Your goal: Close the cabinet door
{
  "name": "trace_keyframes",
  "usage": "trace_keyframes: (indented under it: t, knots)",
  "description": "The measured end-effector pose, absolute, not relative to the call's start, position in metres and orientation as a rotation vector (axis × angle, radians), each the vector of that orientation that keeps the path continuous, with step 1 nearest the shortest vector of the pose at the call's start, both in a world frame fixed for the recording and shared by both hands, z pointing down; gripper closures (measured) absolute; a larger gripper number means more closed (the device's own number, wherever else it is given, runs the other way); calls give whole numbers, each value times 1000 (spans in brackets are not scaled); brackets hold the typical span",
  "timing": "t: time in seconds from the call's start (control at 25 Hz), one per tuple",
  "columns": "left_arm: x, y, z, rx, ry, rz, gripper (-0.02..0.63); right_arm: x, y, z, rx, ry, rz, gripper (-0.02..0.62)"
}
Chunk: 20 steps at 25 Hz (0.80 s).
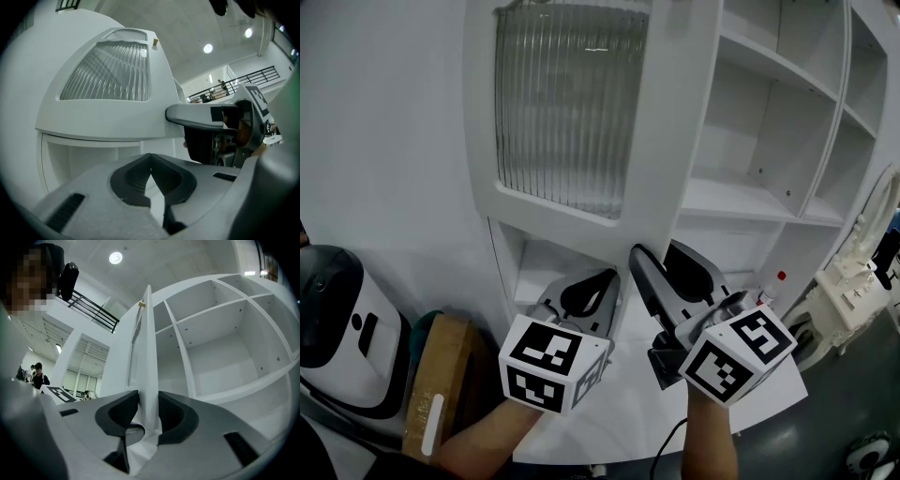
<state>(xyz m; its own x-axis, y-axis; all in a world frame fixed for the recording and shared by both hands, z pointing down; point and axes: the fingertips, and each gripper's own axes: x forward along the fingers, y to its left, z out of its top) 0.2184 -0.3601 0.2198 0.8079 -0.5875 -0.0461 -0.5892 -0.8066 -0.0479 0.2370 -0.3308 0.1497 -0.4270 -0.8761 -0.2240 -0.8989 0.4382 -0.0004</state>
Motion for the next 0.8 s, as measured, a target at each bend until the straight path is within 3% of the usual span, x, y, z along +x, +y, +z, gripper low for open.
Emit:
trace_keyframes:
  t: [0.8]
  knots:
    - [242, -394, 225, -2885, 1063, 30, 594, 266, -367, 152, -1515, 2510, 198, 448]
